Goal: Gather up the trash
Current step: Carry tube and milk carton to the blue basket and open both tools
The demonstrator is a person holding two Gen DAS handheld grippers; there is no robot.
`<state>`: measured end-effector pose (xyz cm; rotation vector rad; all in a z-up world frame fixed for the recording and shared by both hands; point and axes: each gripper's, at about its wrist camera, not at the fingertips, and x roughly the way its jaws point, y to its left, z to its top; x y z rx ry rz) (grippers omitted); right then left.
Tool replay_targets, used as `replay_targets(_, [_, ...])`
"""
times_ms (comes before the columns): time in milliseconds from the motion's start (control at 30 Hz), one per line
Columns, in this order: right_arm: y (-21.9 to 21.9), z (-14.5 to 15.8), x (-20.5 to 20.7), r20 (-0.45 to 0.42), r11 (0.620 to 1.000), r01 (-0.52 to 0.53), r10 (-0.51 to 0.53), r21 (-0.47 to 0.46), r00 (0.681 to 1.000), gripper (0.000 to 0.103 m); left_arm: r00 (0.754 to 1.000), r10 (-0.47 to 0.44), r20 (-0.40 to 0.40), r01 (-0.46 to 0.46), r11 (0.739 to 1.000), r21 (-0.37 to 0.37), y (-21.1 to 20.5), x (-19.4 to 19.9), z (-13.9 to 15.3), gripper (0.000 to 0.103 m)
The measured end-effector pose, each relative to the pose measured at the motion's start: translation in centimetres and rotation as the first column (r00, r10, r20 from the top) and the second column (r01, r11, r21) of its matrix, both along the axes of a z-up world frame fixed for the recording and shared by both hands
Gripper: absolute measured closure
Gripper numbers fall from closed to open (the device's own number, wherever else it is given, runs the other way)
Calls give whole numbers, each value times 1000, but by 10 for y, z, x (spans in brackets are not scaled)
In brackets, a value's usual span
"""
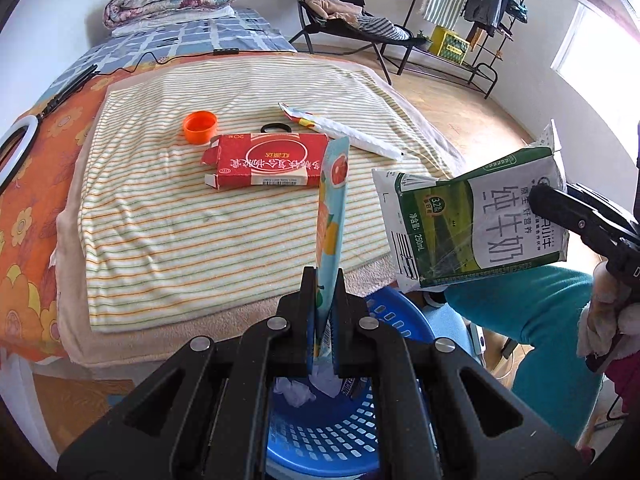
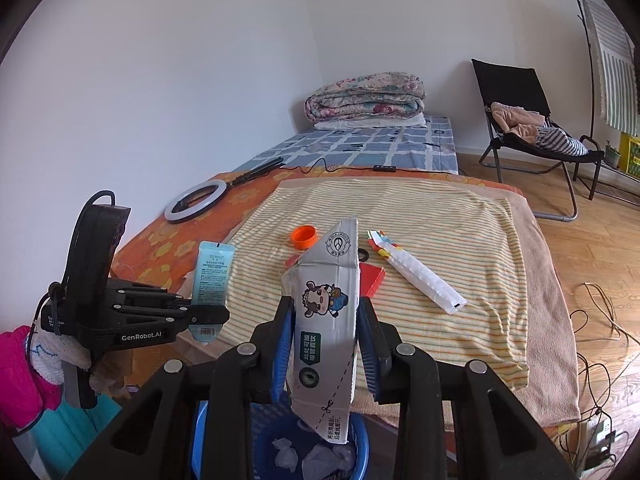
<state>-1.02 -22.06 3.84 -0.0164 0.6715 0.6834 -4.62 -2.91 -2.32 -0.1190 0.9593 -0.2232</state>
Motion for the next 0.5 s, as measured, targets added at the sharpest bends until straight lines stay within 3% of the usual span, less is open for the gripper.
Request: replay_targets(500, [-23,-49,-60,-126,997,1,-10,-74,992,72,995,-62,-83,64,998,19,-33,-31,-47,99])
